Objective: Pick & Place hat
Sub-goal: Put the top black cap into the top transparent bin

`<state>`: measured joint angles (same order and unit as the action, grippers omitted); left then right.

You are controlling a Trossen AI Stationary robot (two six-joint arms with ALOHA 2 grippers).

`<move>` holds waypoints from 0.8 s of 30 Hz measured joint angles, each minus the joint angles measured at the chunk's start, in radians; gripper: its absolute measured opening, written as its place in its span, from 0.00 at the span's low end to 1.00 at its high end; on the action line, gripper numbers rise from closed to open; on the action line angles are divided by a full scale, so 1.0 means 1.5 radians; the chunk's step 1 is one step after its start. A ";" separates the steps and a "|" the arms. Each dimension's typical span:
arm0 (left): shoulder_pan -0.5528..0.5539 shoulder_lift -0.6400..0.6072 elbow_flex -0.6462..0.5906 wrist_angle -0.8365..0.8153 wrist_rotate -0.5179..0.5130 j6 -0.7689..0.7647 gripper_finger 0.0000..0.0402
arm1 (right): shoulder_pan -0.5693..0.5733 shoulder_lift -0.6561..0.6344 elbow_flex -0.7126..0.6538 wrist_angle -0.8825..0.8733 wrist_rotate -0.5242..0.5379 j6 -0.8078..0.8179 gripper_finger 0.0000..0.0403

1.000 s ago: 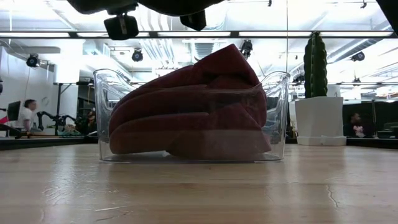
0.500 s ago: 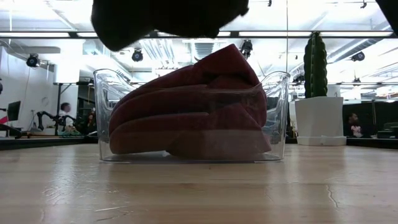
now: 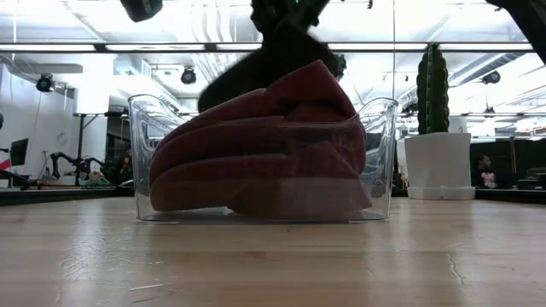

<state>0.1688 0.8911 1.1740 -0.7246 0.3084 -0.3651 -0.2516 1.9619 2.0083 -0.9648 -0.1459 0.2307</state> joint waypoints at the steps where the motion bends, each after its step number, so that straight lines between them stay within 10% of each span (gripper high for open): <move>1: 0.000 -0.003 0.000 0.000 -0.005 0.001 0.32 | -0.011 -0.001 0.000 0.000 0.010 -0.014 0.03; 24: 0.000 -0.003 -0.001 -0.001 -0.122 -0.015 0.32 | -0.205 -0.011 -0.029 0.083 -0.023 -0.262 0.03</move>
<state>0.1688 0.8873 1.1728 -0.7258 0.1254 -0.3870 -0.5588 1.9453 1.9645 -0.8397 -0.1808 -0.1617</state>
